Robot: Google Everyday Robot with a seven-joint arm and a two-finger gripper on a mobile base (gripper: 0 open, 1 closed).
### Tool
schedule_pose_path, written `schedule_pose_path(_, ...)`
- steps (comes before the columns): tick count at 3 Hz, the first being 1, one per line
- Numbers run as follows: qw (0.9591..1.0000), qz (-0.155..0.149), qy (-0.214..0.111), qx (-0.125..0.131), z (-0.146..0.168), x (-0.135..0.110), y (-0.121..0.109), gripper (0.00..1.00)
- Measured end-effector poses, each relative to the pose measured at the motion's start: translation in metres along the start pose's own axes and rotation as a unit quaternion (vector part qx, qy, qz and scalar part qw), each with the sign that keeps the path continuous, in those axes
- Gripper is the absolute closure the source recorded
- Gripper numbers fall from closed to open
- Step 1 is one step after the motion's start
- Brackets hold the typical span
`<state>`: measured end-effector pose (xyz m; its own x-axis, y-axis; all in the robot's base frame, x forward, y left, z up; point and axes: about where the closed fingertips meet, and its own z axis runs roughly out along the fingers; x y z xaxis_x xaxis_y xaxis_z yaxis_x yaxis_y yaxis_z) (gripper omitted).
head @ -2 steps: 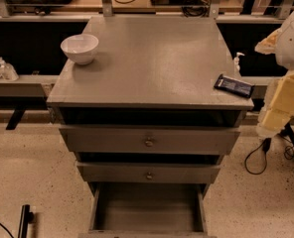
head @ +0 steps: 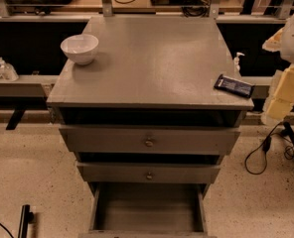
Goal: Place rxbar blueberry into bottom drawer
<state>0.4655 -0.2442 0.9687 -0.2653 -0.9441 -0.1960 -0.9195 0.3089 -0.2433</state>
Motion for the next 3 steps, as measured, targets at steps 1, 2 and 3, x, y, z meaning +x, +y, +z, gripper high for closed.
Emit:
schedule_pose_path(1, 0.9993, 0.032, 0.006, -0.018, 0.029, 0.032, -0.038, 0.0)
schedule_pose_path(2, 0.9979, 0.055, -0.001, -0.032, 0.058, 0.05, -0.075, 0.0)
schedule_pose_path(3, 0.9971, 0.062, -0.011, -0.044, 0.091, 0.045, -0.101, 0.0)
